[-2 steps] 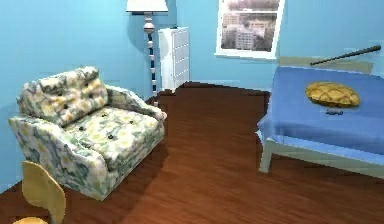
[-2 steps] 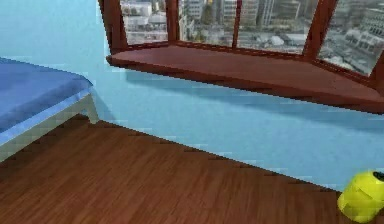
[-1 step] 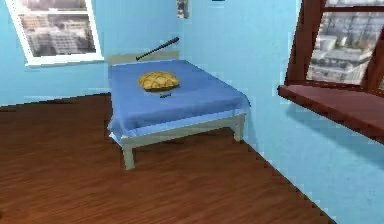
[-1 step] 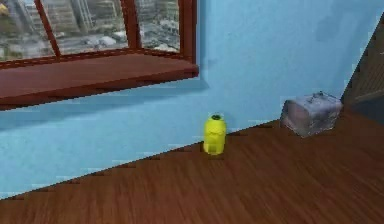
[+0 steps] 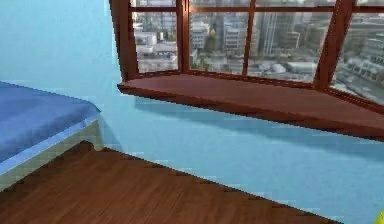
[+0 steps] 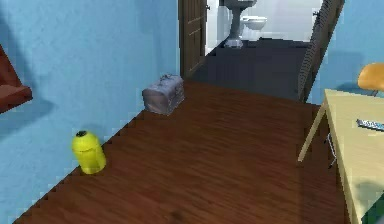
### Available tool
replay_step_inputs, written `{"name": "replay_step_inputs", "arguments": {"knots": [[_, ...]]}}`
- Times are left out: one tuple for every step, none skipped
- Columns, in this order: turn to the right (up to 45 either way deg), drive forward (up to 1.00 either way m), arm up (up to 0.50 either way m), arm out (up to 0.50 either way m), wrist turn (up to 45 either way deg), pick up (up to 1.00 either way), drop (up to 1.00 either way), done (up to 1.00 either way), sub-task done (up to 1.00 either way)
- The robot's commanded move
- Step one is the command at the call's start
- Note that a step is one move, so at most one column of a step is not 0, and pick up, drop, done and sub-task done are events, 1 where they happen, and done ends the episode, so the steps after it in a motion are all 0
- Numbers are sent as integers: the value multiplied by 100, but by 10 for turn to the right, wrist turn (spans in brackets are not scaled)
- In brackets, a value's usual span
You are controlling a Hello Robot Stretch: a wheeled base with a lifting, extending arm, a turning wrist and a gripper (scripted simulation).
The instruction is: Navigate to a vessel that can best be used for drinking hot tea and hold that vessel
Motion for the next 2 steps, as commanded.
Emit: {"name": "replay_step_inputs", "arguments": {"knots": [[270,0,0,0,0,0,0,0,0],[0,5,0,0,0,0,0,0,0]]}}
